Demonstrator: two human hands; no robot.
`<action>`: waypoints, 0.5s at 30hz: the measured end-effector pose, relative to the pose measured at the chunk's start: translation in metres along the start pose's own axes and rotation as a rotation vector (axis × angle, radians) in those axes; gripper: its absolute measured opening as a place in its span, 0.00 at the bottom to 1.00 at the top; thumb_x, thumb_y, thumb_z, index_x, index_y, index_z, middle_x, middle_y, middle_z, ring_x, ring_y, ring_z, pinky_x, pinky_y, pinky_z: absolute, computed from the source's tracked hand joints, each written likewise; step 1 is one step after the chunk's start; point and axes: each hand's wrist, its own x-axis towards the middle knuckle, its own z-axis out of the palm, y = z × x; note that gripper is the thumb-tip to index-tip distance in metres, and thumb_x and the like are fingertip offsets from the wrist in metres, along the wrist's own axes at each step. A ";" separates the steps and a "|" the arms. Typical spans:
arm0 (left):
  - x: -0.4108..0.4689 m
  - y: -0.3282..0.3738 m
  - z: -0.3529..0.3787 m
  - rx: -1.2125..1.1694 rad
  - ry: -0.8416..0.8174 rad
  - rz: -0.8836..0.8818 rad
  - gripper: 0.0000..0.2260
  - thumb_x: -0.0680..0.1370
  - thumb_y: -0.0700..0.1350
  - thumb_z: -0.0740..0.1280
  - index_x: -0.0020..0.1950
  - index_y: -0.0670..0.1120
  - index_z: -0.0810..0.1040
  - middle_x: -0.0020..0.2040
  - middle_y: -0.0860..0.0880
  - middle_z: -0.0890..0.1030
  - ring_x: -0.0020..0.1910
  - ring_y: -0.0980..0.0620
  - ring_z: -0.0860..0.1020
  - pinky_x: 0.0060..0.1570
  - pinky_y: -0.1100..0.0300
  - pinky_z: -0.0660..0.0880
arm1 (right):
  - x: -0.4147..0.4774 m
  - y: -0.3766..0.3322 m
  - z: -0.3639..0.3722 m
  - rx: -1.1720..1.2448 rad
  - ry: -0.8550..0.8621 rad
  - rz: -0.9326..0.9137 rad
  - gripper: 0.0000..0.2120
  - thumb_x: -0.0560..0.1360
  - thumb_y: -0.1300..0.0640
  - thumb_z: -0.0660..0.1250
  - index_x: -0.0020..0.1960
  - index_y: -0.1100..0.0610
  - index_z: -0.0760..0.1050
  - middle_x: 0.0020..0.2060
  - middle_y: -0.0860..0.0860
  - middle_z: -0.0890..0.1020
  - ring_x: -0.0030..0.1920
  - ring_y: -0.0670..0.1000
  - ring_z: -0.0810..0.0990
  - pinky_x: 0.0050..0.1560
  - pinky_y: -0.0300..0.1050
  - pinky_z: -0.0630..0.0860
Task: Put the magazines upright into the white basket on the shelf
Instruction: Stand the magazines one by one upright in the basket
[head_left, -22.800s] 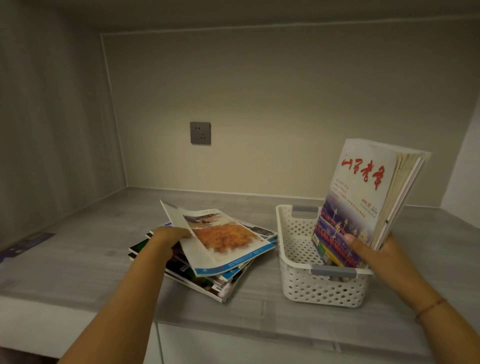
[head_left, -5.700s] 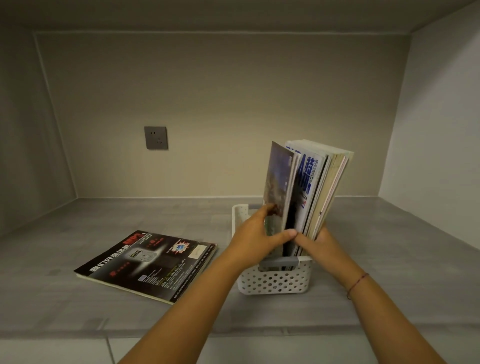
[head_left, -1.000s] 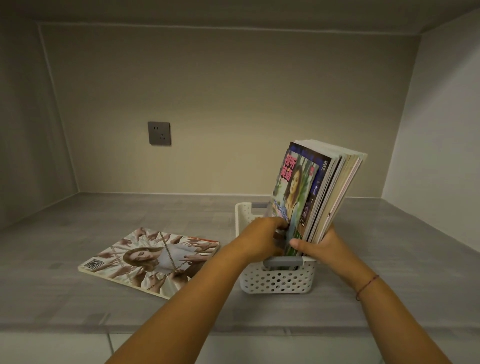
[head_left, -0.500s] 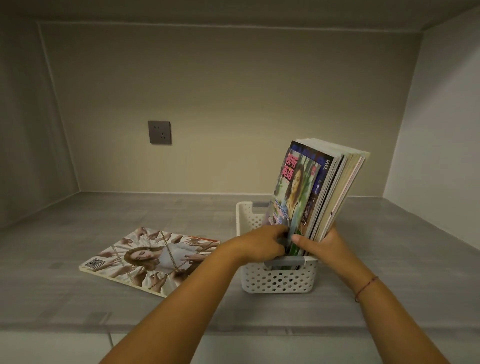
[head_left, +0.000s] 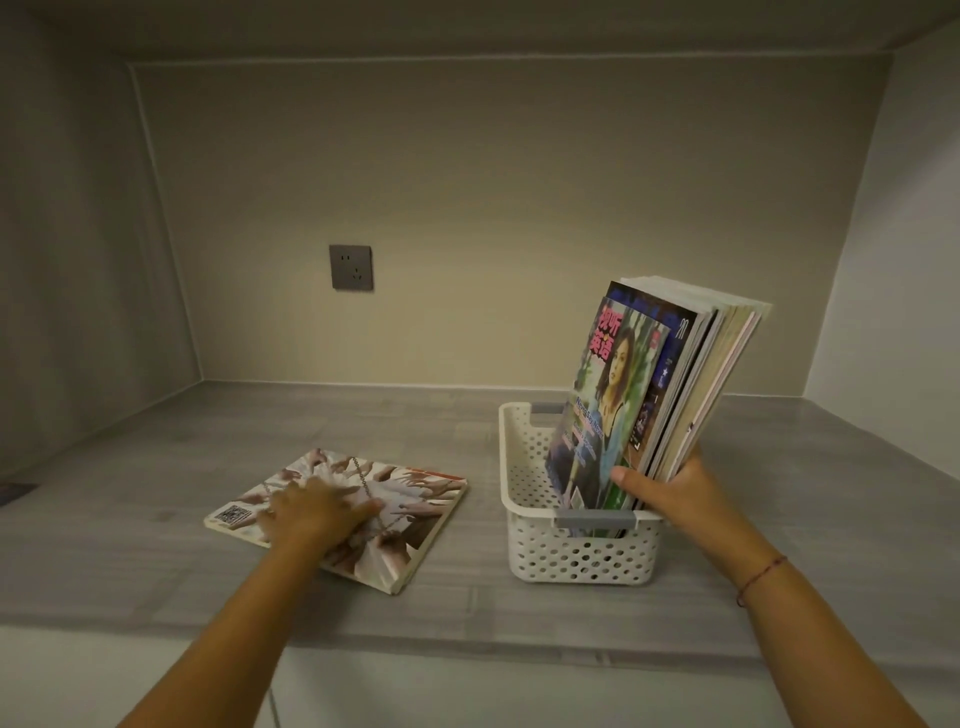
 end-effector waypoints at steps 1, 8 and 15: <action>0.008 -0.016 -0.001 0.030 -0.020 -0.069 0.50 0.64 0.75 0.62 0.75 0.44 0.58 0.75 0.40 0.60 0.73 0.38 0.59 0.71 0.43 0.58 | 0.000 0.000 0.000 -0.001 -0.002 0.002 0.32 0.64 0.49 0.74 0.65 0.49 0.67 0.54 0.44 0.78 0.55 0.43 0.77 0.48 0.35 0.74; 0.039 -0.061 -0.020 0.035 -0.042 -0.269 0.56 0.54 0.78 0.66 0.72 0.43 0.65 0.72 0.39 0.66 0.70 0.38 0.64 0.70 0.45 0.60 | -0.002 -0.003 0.001 -0.023 -0.006 0.012 0.28 0.66 0.50 0.73 0.63 0.48 0.69 0.51 0.41 0.78 0.51 0.39 0.76 0.41 0.29 0.72; 0.031 -0.056 -0.017 0.083 0.169 -0.239 0.54 0.60 0.71 0.71 0.74 0.40 0.57 0.73 0.39 0.62 0.71 0.39 0.62 0.67 0.43 0.61 | -0.004 -0.006 0.002 -0.011 -0.018 0.018 0.34 0.59 0.41 0.71 0.63 0.48 0.69 0.53 0.43 0.79 0.53 0.41 0.77 0.45 0.34 0.73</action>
